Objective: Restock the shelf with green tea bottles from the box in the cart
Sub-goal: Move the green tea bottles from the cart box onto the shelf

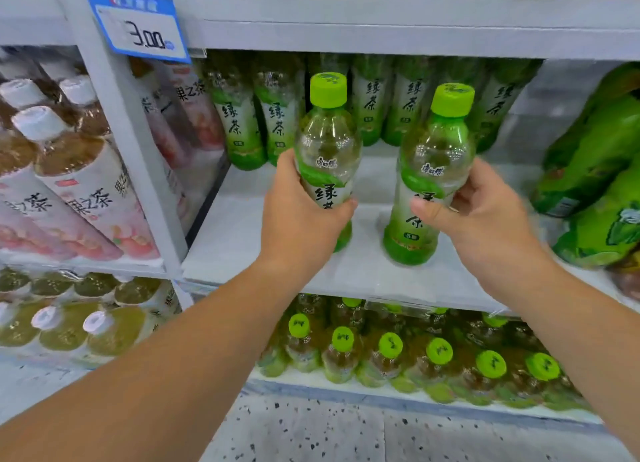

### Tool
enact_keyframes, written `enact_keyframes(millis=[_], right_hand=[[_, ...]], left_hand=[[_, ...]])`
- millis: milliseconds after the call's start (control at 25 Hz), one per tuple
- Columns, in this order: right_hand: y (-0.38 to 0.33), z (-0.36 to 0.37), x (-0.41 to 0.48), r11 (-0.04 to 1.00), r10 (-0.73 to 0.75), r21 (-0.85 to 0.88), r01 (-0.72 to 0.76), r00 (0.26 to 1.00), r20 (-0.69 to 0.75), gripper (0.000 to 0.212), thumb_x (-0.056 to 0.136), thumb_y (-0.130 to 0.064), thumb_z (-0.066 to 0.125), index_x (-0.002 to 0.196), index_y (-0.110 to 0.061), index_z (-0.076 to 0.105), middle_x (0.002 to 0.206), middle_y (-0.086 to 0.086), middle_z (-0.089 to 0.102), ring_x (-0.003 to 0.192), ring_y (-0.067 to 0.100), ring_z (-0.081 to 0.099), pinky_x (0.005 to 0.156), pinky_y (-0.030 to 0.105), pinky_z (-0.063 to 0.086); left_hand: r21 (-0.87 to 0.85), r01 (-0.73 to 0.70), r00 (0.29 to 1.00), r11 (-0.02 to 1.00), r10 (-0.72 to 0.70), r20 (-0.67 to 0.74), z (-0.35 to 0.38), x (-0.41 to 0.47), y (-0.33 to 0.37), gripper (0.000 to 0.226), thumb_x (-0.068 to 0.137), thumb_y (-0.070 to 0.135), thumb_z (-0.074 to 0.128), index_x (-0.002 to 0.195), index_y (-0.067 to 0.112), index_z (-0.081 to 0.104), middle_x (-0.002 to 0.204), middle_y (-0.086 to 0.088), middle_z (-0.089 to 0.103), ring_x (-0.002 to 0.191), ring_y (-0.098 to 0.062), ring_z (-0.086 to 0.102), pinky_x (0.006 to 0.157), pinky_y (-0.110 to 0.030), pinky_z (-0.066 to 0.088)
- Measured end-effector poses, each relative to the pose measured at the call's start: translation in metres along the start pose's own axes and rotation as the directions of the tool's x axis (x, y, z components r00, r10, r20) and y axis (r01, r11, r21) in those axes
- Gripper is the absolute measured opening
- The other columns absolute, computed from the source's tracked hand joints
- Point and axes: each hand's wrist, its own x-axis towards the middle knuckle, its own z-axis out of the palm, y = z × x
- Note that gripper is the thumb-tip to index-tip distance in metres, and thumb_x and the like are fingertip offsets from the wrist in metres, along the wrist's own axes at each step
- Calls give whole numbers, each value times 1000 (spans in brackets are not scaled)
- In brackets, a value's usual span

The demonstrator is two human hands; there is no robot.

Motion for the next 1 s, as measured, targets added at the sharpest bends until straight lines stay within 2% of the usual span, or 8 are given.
enact_keyframes(millis=[120, 200, 280, 360, 480, 600, 760, 1000], right_hand=[[14, -1, 7, 999, -33, 9, 33, 999, 37, 50, 81, -6, 77, 117, -35, 60, 114, -13, 73, 107, 7, 67, 88, 20, 53], [20, -3, 8, 1000, -19, -11, 20, 999, 40, 48, 79, -12, 78, 114, -39, 59, 112, -16, 72, 106, 5, 67, 89, 21, 54], [31, -5, 2, 991, 53, -129, -47, 997, 47, 44, 78, -24, 83, 109, -44, 58, 111, -19, 71, 108, 1, 65, 94, 25, 52], [41, -4, -12, 944, 106, -314, -102, 994, -5, 46, 72, -39, 84, 106, -50, 55, 110, -25, 67, 106, -8, 60, 91, 19, 45], [50, 4, -20, 923, 72, -371, -104, 993, -98, 44, 67, -47, 82, 102, -50, 56, 100, -33, 66, 94, -14, 60, 76, 4, 43], [55, 10, -7, 906, 7, -420, -41, 997, -82, 35, 74, -40, 82, 100, -47, 60, 91, -46, 61, 89, -20, 58, 69, -6, 38], [64, 19, 23, 896, -29, -444, -16, 995, -94, 34, 77, -40, 80, 105, -42, 60, 88, -33, 67, 87, -13, 62, 68, -1, 43], [82, 34, 79, 885, -60, -465, -1, 991, -116, 47, 80, -41, 79, 122, -28, 61, 98, -20, 66, 91, -6, 62, 79, 12, 49]], left_hand=[[-34, -33, 999, 999, 33, -7, 14, 6, -12, 65, 70, 20, 91, 119, 32, 51, 101, 30, 62, 95, 18, 58, 76, -1, 45], [-34, -51, 999, 998, 51, 0, 14, 10, -14, 69, 70, 22, 91, 125, 31, 51, 107, 30, 61, 101, 17, 57, 79, 0, 44], [8, -64, 997, 998, 64, 45, 12, 11, -20, 80, 68, 28, 93, 134, 31, 47, 117, 27, 59, 108, 15, 54, 83, 1, 41], [112, -37, 991, 993, 23, 129, 7, 6, -32, 91, 65, 36, 95, 140, 32, 44, 124, 19, 52, 110, 12, 52, 85, 5, 38], [218, 24, 989, 976, -55, 137, 4, -6, -53, 71, 71, 37, 90, 133, 30, 56, 115, 12, 49, 101, 7, 54, 81, -1, 44], [237, 11, 995, 972, -34, 94, 10, -3, -62, 56, 76, 39, 87, 125, 31, 62, 106, 17, 54, 97, 2, 58, 81, -15, 50], [166, 36, 999, 986, -42, 33, 21, 23, -63, 43, 76, 31, 88, 109, 29, 61, 108, 11, 66, 97, 0, 63, 85, -29, 58], [229, 24, 999, 973, -29, 20, 37, 73, -72, 47, 79, 28, 86, 122, 15, 70, 118, -9, 66, 108, -23, 63, 98, -38, 52]])
